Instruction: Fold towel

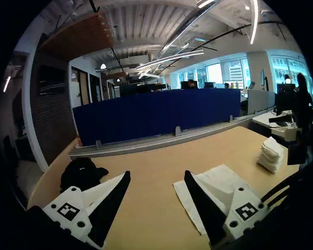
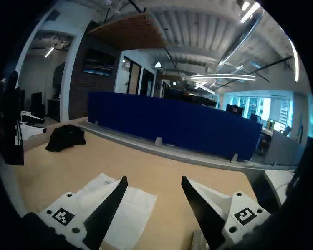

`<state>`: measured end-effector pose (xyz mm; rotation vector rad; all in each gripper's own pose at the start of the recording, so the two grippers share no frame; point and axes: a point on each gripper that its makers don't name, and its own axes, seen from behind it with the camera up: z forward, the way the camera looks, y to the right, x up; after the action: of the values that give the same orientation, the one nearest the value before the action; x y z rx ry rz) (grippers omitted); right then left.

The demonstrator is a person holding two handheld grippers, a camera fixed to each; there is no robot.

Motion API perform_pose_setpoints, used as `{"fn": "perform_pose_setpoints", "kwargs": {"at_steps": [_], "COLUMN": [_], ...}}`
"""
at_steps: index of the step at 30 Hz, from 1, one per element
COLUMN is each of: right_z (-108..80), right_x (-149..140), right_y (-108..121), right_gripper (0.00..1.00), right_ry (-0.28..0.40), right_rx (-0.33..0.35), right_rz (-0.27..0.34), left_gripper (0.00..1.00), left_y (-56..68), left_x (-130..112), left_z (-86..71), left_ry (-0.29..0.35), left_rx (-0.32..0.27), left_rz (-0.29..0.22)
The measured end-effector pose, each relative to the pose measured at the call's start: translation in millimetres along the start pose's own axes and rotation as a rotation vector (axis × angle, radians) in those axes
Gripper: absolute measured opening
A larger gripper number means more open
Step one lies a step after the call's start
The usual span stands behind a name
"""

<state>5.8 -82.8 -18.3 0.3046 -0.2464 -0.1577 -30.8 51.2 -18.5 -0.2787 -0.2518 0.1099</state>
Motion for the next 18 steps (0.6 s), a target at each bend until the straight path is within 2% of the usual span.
{"fn": "perform_pose_setpoints", "kwargs": {"at_steps": [18], "right_z": [11.1], "right_x": [-61.4], "right_y": [-22.4], "right_gripper": [1.0], "right_ry": [-0.131], "right_rx": [0.057], "right_rz": [-0.047], "left_gripper": [0.96], "left_y": [27.0], "left_x": [-55.2], "left_z": [12.5], "left_ry": [-0.117], "left_rx": [-0.08], "left_rz": [0.035]}}
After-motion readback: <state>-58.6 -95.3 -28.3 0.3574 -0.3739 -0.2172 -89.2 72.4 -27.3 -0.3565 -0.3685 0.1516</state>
